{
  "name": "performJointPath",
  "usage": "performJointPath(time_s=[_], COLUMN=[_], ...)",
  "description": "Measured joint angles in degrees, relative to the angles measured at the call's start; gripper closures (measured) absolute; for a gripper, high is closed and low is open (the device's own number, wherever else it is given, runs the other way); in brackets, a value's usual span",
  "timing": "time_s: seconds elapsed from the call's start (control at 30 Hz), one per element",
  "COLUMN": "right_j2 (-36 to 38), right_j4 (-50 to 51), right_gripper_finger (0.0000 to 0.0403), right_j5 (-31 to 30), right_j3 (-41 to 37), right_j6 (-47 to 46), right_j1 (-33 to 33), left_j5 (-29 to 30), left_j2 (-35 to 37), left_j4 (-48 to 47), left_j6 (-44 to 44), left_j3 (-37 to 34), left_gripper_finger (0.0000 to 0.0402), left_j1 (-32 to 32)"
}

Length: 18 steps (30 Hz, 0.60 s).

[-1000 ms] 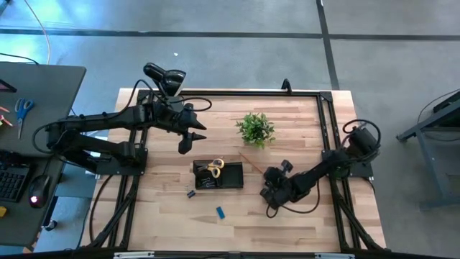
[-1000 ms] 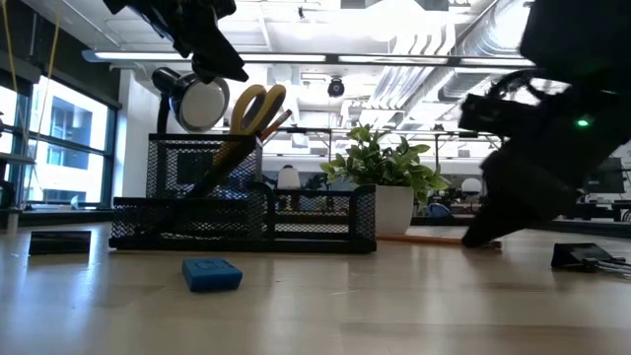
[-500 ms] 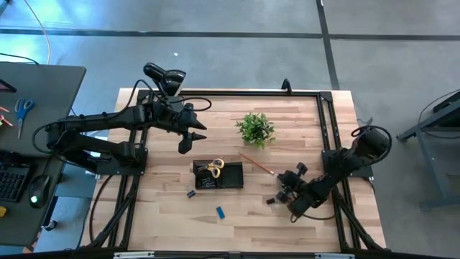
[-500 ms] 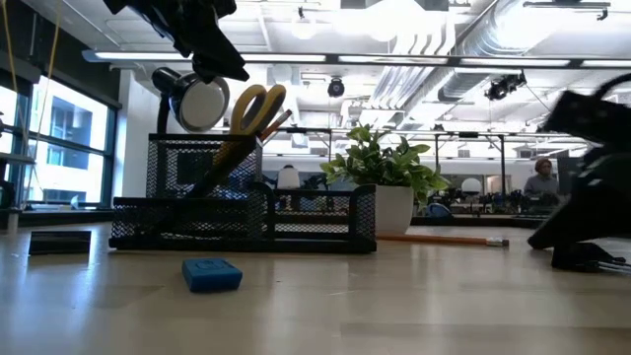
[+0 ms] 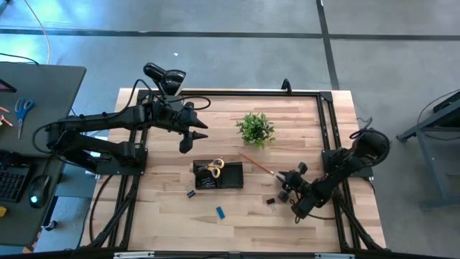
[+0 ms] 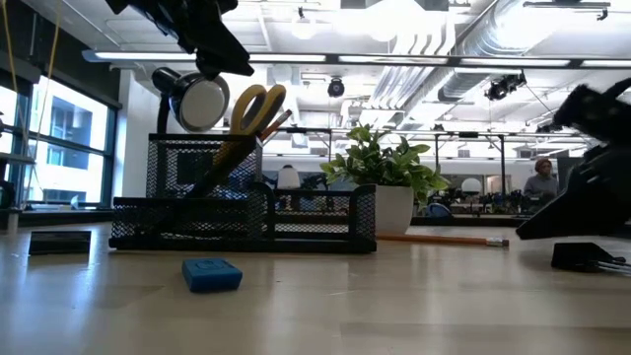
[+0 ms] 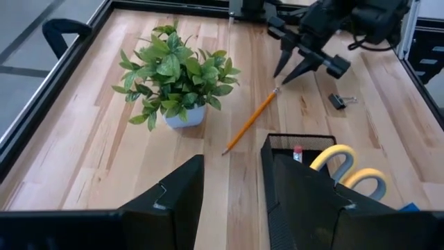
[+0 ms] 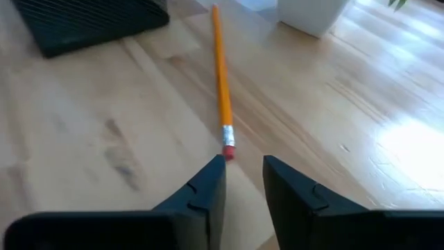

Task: Pick and place office supplies into organizer
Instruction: Put the orange pencil into the black desk organizer

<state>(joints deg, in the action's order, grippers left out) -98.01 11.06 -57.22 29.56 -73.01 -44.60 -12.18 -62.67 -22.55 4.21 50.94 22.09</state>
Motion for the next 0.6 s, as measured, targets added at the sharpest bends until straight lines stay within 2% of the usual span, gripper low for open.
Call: performJointPath(time_s=[0.33,0.6], right_j2=[-0.4,-0.3], right_j4=[-7.0,-9.3], right_gripper_finger=[0.0301,0.0300], right_j5=[2.7,2.7], right_j3=[0.2,-1.8], right_j6=[9.6,10.1], right_j1=[2.7,5.5], left_j5=[-0.4,-0.4], left_j2=[0.0,0.0], left_j4=[0.0,0.4], left_j6=[0.0,0.0], left_j3=[0.0,0.0], left_gripper_finger=[0.0236,0.0236], left_j1=[0.0,0.0])
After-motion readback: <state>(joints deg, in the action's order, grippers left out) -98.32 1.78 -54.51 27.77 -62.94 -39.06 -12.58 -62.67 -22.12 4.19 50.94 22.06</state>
